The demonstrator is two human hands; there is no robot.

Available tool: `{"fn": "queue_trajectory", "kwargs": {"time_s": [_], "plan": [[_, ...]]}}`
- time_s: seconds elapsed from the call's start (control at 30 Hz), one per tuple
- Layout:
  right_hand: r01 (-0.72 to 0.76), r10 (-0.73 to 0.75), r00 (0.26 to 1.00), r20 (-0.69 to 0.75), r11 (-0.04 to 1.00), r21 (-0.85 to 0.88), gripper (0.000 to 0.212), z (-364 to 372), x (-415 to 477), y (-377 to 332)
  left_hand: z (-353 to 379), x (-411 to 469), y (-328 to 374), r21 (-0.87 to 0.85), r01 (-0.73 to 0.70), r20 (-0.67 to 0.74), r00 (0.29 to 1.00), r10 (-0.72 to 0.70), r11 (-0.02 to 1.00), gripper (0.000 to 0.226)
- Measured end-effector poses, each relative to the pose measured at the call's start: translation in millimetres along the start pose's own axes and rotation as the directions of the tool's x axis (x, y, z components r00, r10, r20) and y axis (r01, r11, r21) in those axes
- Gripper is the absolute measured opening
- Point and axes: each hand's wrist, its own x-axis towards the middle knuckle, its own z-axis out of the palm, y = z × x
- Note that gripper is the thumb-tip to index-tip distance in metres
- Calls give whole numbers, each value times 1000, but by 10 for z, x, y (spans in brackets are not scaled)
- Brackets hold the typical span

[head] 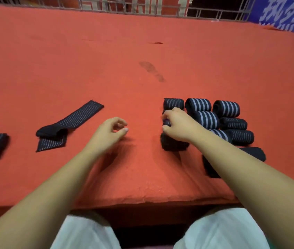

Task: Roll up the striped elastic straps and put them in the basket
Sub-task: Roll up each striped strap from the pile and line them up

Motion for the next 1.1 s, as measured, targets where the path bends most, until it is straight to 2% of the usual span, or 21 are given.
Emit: {"fn": "queue_trajectory", "kwargs": {"time_s": [0.13,0.2,0.3,0.37,0.43,0.5,0.57,0.6,0.7,0.77,0.83,0.9,0.97,1.03,1.07,1.1], "plan": [[101,-104,994,28,990,98,39,348,290,-666,-817,-257,-477,174,224,-241,954,-180,959,8],[158,-166,984,57,980,122,38,563,386,-1024,-1093,-397,-713,224,351,-349,900,-262,909,10],[233,-244,966,81,964,130,37,833,447,-1496,-1342,-573,-1068,200,506,-475,799,-368,839,15],[266,-280,956,88,953,143,38,973,470,-1770,-1418,-635,-1237,172,559,-462,773,-435,811,31],[300,-315,945,85,941,156,40,1079,484,-1996,-1421,-619,-1348,191,551,-406,798,-446,812,44],[319,-337,937,87,932,174,42,1179,488,-2162,-1388,-573,-1385,203,549,-378,808,-453,810,36],[338,-359,928,96,923,185,44,1280,475,-2253,-1347,-555,-1422,219,552,-394,804,-445,804,18],[347,-368,924,99,920,182,45,1326,470,-2266,-1333,-559,-1433,219,544,-408,805,-431,810,17],[367,-388,919,75,909,197,48,1389,448,-2213,-1317,-629,-1387,64,464,-411,819,-400,884,14],[380,-404,914,36,885,269,49,1389,423,-2140,-1320,-694,-1272,-80,376,-356,854,-379,923,12],[385,-408,913,-15,849,362,47,1361,385,-2089,-1321,-759,-1111,-286,296,-280,884,-375,911,15],[390,-389,916,-100,802,453,42,1302,341,-2049,-1328,-789,-928,-385,251,-255,896,-364,888,18],[417,-375,908,-186,772,480,37,1198,277,-2007,-1324,-782,-736,-520,227,-210,900,-381,823,18],[479,-405,878,-256,766,429,33,1083,210,-1945,-1319,-796,-500,-736,190,-105,916,-387,650,17],[514,-426,855,-294,766,385,29,1030,182,-1902,-1310,-801,-416,-788,179,-68,925,-373,589,20],[541,-442,834,-329,770,337,23,947,142,-1864,-1295,-801,-359,-800,169,-50,938,-344,575,25]]}}
